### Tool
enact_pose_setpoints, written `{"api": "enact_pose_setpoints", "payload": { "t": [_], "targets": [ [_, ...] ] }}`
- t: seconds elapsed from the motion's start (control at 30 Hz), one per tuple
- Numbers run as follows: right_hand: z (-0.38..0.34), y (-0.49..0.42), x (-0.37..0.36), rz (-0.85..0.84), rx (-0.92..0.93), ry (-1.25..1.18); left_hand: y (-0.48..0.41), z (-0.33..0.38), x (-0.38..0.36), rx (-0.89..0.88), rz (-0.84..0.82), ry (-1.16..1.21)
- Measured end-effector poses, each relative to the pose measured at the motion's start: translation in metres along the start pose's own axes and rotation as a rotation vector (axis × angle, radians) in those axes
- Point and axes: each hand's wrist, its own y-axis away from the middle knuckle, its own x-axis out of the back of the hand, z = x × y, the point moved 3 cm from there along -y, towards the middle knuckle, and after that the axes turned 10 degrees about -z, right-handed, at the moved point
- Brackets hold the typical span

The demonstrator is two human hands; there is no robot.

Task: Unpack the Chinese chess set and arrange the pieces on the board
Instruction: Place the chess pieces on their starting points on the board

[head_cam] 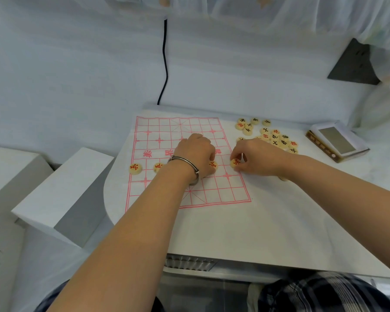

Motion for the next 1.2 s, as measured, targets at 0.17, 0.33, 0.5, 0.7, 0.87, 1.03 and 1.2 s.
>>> {"api": "enact_pose_setpoints", "payload": {
  "t": [0.17, 0.33, 0.5, 0.7, 0.87, 1.03, 1.2],
  "targets": [
    [-0.001, 0.002, 0.001, 0.004, -0.009, -0.004, -0.001, -0.001, -0.001, 0.005, 0.014, 0.008],
    [-0.002, 0.000, 0.000, 0.003, -0.019, -0.009, -0.002, 0.000, -0.001, 0.003, 0.001, 0.007],
    [0.000, 0.001, 0.000, 0.021, -0.029, -0.029, -0.004, 0.000, 0.000, 0.005, -0.013, -0.004],
    [0.008, 0.009, 0.012, 0.088, -0.063, -0.079, -0.005, 0.002, 0.008, 0.018, -0.003, 0.013],
    [0.023, 0.021, 0.021, 0.234, -0.141, -0.263, -0.005, 0.011, 0.010, 0.017, 0.022, 0.065],
    [0.035, 0.024, 0.007, 0.178, -0.203, -0.302, -0.013, 0.032, 0.010, 0.024, 0.063, 0.130],
    [0.058, 0.028, 0.011, 0.319, -0.263, -0.472, -0.028, 0.050, 0.015, 0.037, 0.049, 0.180]
  ]
}}
